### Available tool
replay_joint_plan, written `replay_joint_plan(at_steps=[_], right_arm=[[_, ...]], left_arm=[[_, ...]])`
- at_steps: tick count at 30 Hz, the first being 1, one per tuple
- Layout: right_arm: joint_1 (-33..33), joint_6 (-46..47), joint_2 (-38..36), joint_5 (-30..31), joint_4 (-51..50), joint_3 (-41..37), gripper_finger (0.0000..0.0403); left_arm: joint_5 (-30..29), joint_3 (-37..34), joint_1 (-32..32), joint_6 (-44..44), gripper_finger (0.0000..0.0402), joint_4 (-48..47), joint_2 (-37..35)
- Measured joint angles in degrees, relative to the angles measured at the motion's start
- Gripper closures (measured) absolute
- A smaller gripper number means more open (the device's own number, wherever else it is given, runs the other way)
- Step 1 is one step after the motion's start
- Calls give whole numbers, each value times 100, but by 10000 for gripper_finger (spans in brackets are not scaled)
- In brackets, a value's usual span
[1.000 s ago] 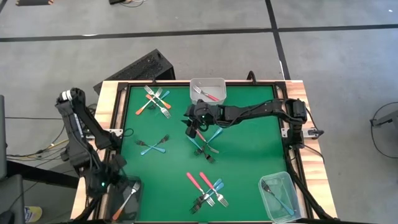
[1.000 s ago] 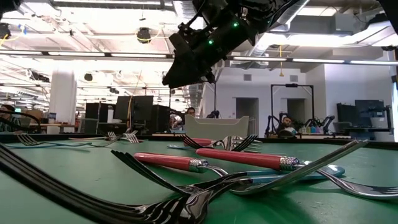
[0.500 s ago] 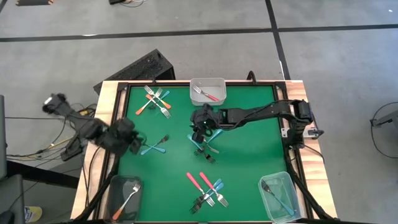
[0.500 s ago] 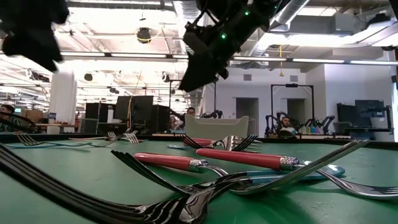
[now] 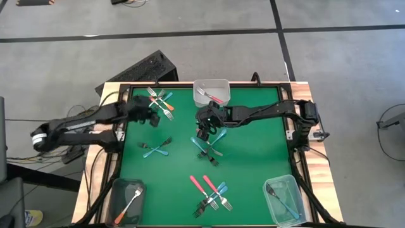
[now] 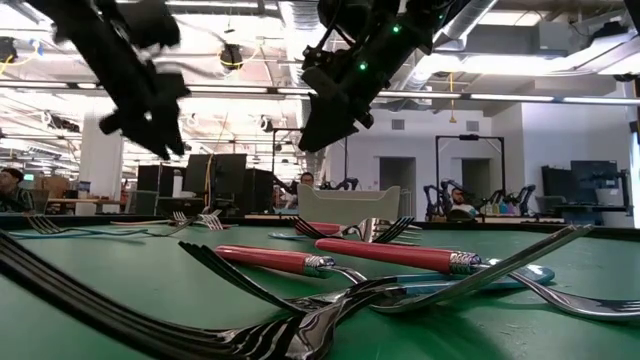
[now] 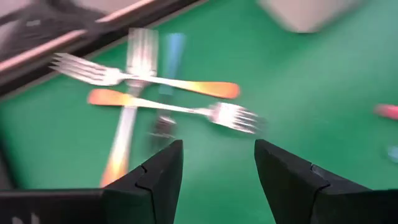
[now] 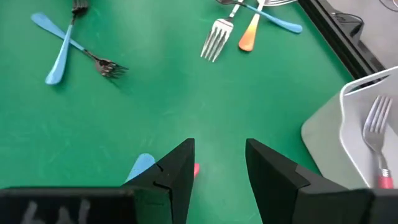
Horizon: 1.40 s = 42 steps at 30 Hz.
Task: Sort silverware by color (type)
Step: Put the orange fork into the black bin
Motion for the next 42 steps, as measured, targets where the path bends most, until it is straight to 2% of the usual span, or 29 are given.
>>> replay_joint_plan(at_steps=[3, 7, 14, 25, 32, 42], right_arm=[[14, 2, 0, -2, -104, 0, 235], [100, 3, 0, 0, -235, 0, 235], [138, 44, 1, 0, -285, 0, 236], [137, 111, 2, 0, -436, 0, 237], [198, 120, 4, 0, -460, 0, 237], [216, 105, 7, 4, -458, 0, 237]], left_arm=[[183, 4, 846, 510, 215, 336, 615], [853, 6, 1700, 1034, 219, 647, 1400], [888, 7, 2378, 1371, 239, 1321, 2359], [555, 210, 2436, 1829, 249, 1324, 2852], [661, 227, 2405, 2109, 252, 1050, 2870], [435, 425, 2130, 2267, 289, 950, 2870]])
